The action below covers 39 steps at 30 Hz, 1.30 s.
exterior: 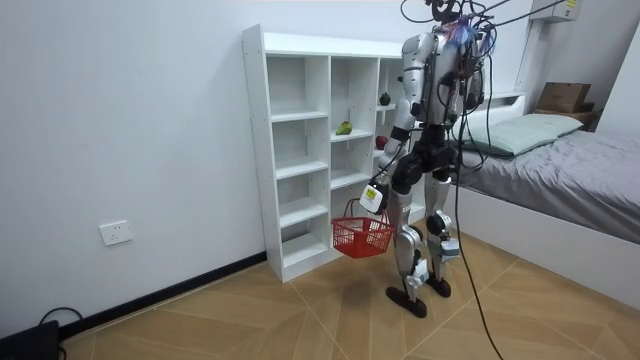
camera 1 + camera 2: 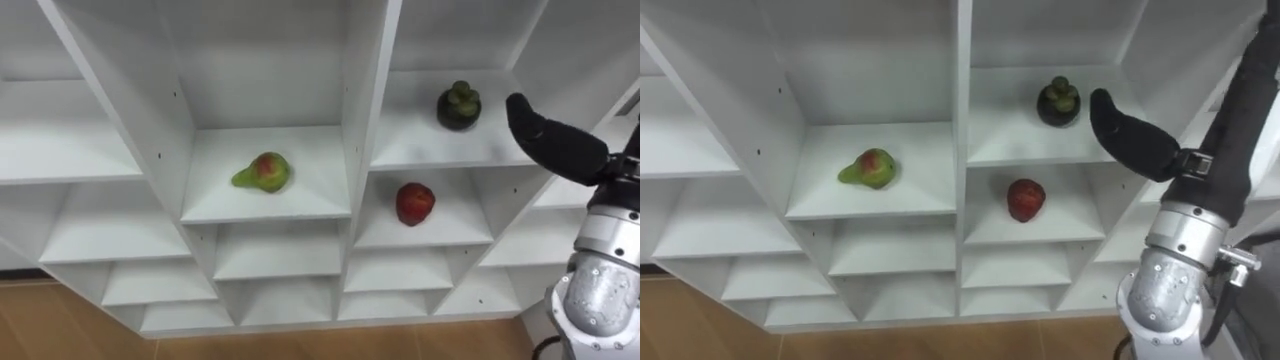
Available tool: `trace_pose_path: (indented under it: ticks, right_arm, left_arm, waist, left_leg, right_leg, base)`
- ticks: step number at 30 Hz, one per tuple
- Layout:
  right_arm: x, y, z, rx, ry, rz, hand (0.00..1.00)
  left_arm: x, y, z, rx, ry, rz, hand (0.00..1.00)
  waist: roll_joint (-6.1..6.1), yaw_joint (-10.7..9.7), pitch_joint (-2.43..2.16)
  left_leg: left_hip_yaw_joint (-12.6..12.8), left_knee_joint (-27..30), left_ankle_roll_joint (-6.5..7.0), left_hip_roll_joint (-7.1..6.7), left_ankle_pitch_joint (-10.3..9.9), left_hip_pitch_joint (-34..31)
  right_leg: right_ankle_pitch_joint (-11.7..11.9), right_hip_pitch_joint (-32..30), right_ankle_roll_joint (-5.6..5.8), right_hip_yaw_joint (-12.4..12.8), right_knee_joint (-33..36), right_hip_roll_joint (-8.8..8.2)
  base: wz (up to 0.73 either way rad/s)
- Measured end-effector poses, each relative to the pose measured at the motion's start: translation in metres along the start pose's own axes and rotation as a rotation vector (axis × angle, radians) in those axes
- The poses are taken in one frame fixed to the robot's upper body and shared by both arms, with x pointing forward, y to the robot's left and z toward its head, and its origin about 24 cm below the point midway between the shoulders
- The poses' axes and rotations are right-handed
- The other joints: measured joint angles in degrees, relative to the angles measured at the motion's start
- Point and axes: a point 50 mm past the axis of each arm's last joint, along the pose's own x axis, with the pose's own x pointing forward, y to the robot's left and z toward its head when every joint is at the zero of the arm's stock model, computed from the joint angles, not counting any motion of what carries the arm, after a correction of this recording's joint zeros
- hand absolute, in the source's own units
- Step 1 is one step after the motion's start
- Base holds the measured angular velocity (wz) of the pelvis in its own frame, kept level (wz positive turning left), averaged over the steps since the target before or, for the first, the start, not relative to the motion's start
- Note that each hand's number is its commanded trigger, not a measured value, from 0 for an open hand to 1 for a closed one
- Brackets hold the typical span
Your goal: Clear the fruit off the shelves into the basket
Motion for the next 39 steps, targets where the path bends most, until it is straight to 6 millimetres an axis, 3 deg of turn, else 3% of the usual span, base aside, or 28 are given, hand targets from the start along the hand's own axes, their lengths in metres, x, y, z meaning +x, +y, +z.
trace_pose_path:
  ticks: [6, 30, 39]
  right_arm:
    - [-0.003, 0.007, 0.003, 0.006, -0.013, 0.037, 0.00]
    - [-0.017, 0.031, 0.012, 0.035, -0.053, 0.130, 0.00]
    - [-0.020, 0.036, 0.014, 0.053, -0.051, 0.154, 0.00]
  left_arm:
    - [0.002, -0.003, 0.006, 0.002, -0.004, -0.020, 1.00]
    - [0.004, -0.008, 0.014, 0.068, -0.016, -0.001, 1.00]
    - [0.004, -0.007, 0.017, 0.111, -0.021, -0.004, 1.00]
  waist:
    - [-0.01, 1.1, 0.19]
    - [0.57, 1.3, 0.40]
    - [0.82, 1.2, 0.42]
  left_leg:
    - [-0.2, -0.1, 0.01, 0.06, 0.0, 0.6]
    - [-0.4, -0.1, -0.02, 0.18, 0.0, 1.0]
    - [-1.1, -0.1, -0.06, 0.26, 0.0, 0.9]
  right_leg:
    - [0.0, 0.7, 0.00, -0.1, -0.1, -0.04]
    - [0.1, 1.0, -0.10, -0.1, -0.1, 0.10]
    - [0.1, 1.5, -0.18, -1.4, -0.2, -0.01]
  base:
    - [0.00]
    - [0.00]
    - [0.04]
